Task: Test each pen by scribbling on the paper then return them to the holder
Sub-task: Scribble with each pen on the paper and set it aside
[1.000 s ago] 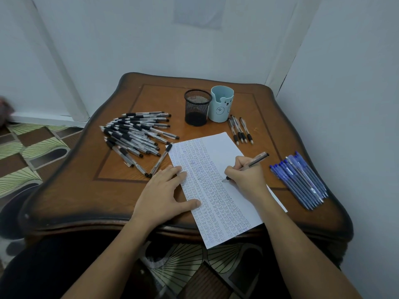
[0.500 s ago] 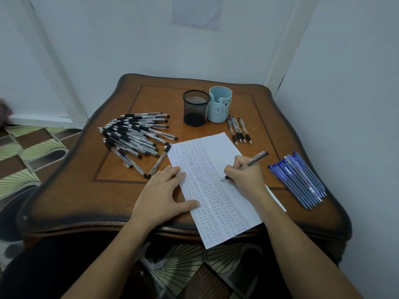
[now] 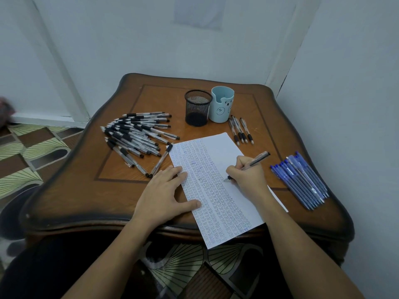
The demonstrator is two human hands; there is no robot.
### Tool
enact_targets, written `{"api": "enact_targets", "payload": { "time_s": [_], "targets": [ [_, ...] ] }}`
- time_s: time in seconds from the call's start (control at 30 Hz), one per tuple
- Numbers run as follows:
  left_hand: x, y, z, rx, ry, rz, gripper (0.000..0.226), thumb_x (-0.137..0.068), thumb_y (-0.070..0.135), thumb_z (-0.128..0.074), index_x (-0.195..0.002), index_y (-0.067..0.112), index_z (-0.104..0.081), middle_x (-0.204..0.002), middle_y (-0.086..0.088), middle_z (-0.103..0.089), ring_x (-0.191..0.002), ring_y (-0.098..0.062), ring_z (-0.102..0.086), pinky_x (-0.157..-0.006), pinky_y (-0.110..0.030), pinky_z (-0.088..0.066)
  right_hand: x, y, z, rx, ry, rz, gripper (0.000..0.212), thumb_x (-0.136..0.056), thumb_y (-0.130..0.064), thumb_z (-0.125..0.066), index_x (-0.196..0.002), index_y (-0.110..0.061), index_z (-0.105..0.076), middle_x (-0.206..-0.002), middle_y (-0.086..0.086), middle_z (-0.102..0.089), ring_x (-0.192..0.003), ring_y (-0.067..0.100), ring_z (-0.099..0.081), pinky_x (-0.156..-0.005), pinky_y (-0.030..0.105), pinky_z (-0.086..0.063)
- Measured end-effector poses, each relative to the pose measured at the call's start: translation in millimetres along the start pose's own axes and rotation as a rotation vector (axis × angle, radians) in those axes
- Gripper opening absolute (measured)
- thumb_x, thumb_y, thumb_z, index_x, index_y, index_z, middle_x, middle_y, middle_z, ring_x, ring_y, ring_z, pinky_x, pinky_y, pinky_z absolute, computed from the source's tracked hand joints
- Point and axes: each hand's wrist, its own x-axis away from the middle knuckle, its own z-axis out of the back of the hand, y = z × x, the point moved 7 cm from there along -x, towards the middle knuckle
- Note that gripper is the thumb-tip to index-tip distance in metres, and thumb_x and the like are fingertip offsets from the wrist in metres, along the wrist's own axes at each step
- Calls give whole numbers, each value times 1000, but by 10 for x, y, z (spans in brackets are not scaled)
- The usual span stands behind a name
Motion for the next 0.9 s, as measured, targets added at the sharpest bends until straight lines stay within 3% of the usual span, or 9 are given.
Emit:
{"api": "enact_targets", "payload": {
  "time_s": [0.37, 0.5, 0.8, 0.9],
  "targets": [
    [-12, 3, 12, -3, 5, -11, 121, -53, 100, -21, -148, 26, -36, -157, 10, -25, -146, -8, -12, -112, -24, -2, 7, -5, -6, 19, 2, 7, 31, -80, 5, -65, -61, -6, -44, -58, 9, -35, -49, 13, -47, -57, 35, -45],
    [-8, 11, 10, -15, 1, -16, 118, -55, 98, -24, -149, 27, -34, -158, 11, -24, -146, -8, -11, -111, -22, 0, -4, -5, 36, 21, 26, 17, 34, -80, 5, -65, -58, -10, -44, -59, 10, -37, -52, 18, -49, -55, 33, -48],
    [-2, 30, 27, -12, 24, -20, 111, -59, 92, -32, -147, 25, -38, -156, 10, -28, -145, -9, -15, -113, -24, -5, 6, -28, 22, 53, 6, 40, 36, -81, 7, -62, -58, -9, -39, -57, 8, -32, -48, 12, -42, -49, 24, -43],
    [2, 18, 34, -11, 24, -20, 111, -59, 92, -32, -147, 25, -38, -156, 10, -27, -145, -9, -15, -112, -23, -4, -9, -3, 36, 13, 23, 23, 42, -82, 8, -63, -55, -13, -38, -51, -2, -34, -43, 4, -46, -48, 24, -43]
  ]
}}
